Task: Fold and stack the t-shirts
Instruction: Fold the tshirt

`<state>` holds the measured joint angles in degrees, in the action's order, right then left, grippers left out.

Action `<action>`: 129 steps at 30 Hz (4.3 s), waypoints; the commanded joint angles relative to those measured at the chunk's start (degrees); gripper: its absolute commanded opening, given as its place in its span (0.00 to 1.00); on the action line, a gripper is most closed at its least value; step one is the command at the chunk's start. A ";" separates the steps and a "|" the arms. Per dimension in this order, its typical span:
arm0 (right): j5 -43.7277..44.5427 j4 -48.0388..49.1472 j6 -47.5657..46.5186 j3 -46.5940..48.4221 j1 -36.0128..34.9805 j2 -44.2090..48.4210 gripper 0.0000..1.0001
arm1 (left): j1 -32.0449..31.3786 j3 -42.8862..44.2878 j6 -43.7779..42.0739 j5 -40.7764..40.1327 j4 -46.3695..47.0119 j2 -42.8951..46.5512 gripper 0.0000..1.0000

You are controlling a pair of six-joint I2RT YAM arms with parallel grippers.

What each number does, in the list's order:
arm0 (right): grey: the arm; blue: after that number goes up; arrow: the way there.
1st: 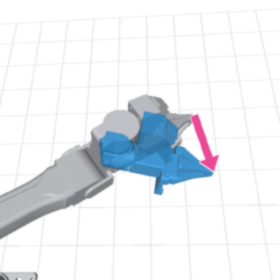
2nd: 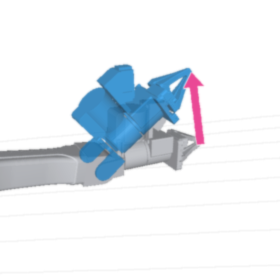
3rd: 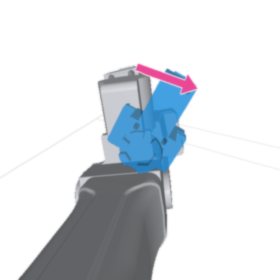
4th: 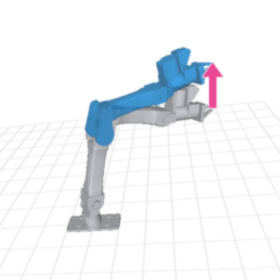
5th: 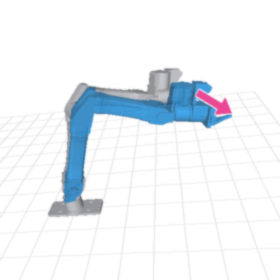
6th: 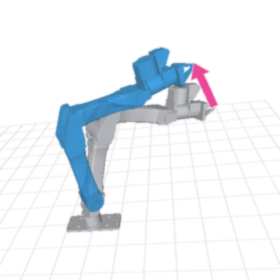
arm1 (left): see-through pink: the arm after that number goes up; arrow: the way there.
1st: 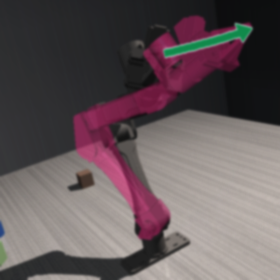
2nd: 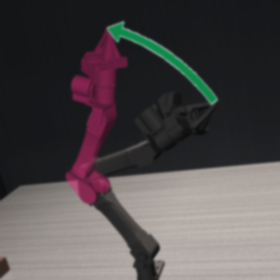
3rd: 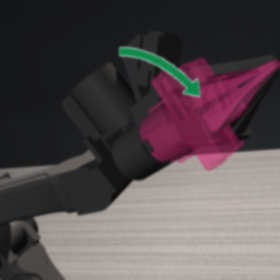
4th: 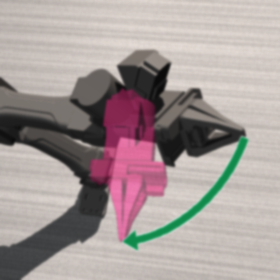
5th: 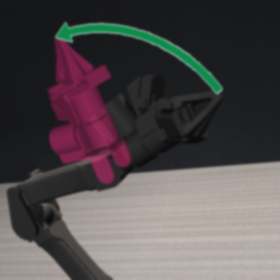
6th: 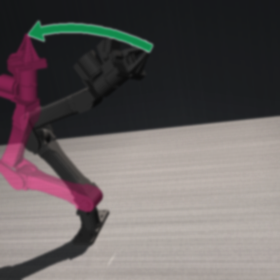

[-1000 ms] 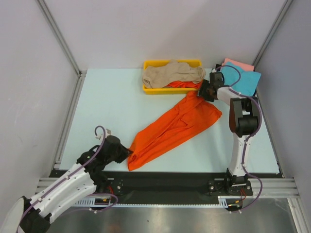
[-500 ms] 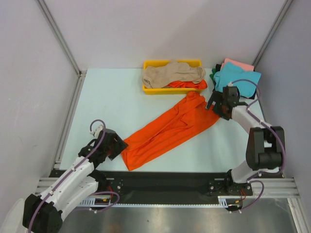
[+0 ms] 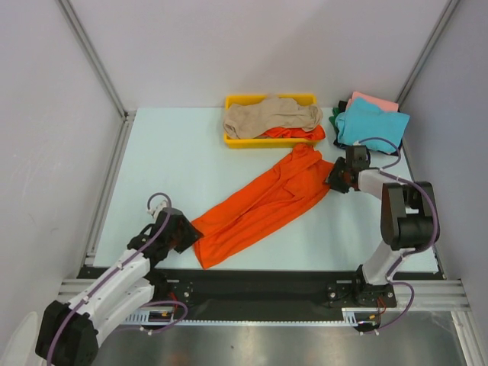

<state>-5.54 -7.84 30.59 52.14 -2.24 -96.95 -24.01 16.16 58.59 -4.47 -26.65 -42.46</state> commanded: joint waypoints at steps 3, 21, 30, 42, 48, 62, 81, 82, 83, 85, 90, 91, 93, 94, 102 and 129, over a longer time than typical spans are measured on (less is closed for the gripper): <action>1.58 0.54 -1.32 5.24 1.80 -7.37 0.11 | 0.19 -0.78 -2.69 -0.02 4.59 -2.10 0.13; 17.22 -21.77 -13.18 31.27 4.96 -16.88 0.00 | -25.19 -0.87 19.70 5.44 6.26 -1.64 0.01; 9.15 -21.87 -11.17 19.77 -0.28 -2.13 0.97 | -36.81 6.41 19.83 4.47 10.76 -13.79 0.59; 10.89 -9.93 20.89 -18.29 -41.31 35.86 0.91 | -19.08 12.49 1.45 -2.82 -3.92 -3.16 0.81; 21.35 -4.82 34.52 -18.49 -65.68 27.37 0.74 | -16.51 11.53 -1.46 -3.10 -5.34 -2.02 0.81; 20.57 10.30 37.88 -15.59 -75.19 8.97 0.63 | -12.55 5.81 -2.34 -0.45 -4.20 2.03 0.80; 26.11 5.46 42.28 -15.40 -80.82 9.32 0.56 | -12.29 5.46 -4.53 0.08 -0.42 -1.58 0.77; 26.19 6.85 42.10 -15.40 -80.64 8.54 0.55 | -12.29 5.37 -4.62 -0.19 -0.50 -1.58 0.77; 26.28 7.22 41.57 -15.31 -80.64 8.09 0.54 | -12.29 5.37 -4.71 -0.36 -0.59 -1.49 0.77; 25.67 9.84 41.04 -15.14 -79.85 7.22 0.54 | -12.29 5.20 -4.71 -0.54 -0.68 -1.14 0.77; 24.88 11.26 39.29 -13.56 -79.24 4.05 0.50 | -12.29 4.23 -4.45 -0.63 -0.24 -0.79 0.77; 24.88 11.70 39.20 -13.56 -78.89 3.87 0.47 | -12.29 3.97 -4.45 -0.54 -0.07 -0.70 0.77; 24.70 11.88 39.20 -13.73 -78.71 3.61 0.34 | -12.29 3.35 -4.45 -0.54 0.02 -0.79 0.77; 24.96 11.79 39.28 -13.82 -78.79 3.78 0.30 | -12.29 2.91 -4.45 -0.45 0.28 -0.79 0.76; 28.83 0.56 39.90 -13.73 -79.23 13.25 0.00 | -12.29 2.56 -5.06 0.51 0.46 -0.08 0.75; 24.35 -15.99 50.36 -19.79 -86.97 29.09 0.00 | -27.84 -4.20 -1.55 8.51 7.23 -0.79 0.53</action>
<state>18.11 -24.12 79.02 32.86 -88.68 -68.31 -51.31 14.06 55.13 3.70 -20.43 -43.20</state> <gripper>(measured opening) 0.020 0.560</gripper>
